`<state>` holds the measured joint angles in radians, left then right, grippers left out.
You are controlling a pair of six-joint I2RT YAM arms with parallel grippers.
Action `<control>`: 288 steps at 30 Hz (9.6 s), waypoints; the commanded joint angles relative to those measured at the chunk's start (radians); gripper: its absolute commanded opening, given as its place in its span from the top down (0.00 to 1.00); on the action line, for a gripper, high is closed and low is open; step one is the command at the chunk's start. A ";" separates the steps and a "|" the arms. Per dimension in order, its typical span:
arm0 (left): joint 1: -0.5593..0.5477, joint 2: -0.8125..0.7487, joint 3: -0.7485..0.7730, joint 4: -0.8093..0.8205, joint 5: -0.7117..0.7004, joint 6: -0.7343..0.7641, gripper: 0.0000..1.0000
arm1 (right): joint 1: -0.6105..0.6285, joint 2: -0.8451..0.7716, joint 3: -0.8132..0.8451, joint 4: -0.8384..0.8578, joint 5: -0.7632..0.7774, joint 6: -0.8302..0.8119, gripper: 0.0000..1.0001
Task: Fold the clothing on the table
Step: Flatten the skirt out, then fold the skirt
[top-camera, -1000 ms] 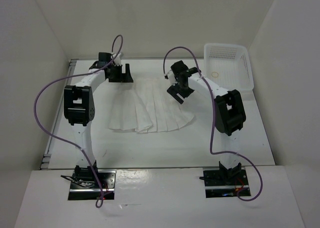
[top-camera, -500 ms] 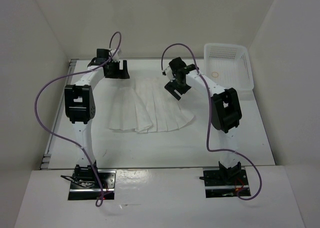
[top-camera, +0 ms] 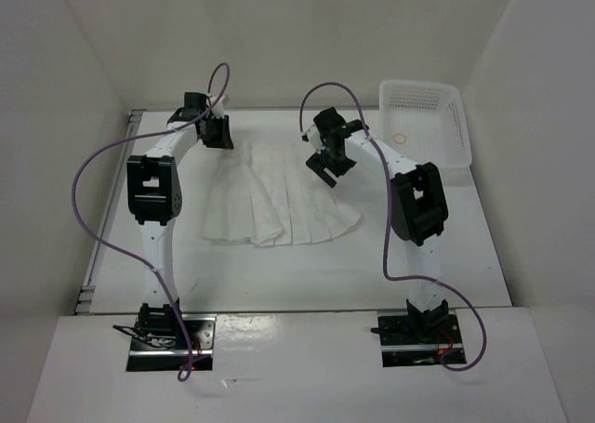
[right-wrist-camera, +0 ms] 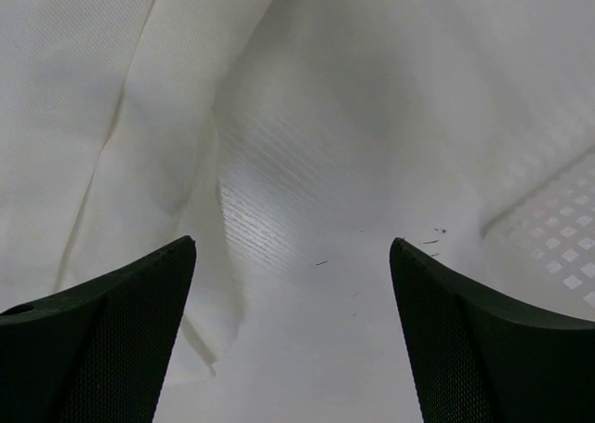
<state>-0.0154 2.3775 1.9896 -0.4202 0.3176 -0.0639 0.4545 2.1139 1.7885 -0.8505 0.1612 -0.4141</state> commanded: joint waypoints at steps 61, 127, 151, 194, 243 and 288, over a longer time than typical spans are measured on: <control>-0.078 -0.205 -0.262 -0.005 0.086 0.187 1.00 | -0.177 0.744 1.025 -0.153 -0.810 0.155 0.20; -0.001 -0.887 -0.458 -0.270 0.282 0.392 0.97 | -0.008 -0.225 0.263 -0.030 -0.618 0.029 1.00; 0.014 -0.478 -0.313 0.041 -0.062 0.125 0.00 | -0.129 0.238 0.801 0.077 -0.135 0.253 0.08; -0.070 -0.567 -0.508 -0.192 0.140 0.250 0.00 | -0.338 -0.022 0.105 0.157 -0.049 0.158 0.08; 0.043 0.112 0.086 -0.360 0.497 0.322 0.43 | -0.163 0.429 0.729 -0.139 -0.591 0.118 0.17; 0.015 -0.017 -0.044 -0.402 0.360 0.400 0.62 | -0.208 0.782 1.080 -0.153 -0.764 0.130 0.28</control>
<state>0.0097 2.3939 1.9648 -0.7952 0.7017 0.2901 0.2363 2.8452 2.8300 -0.9794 -0.5690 -0.2836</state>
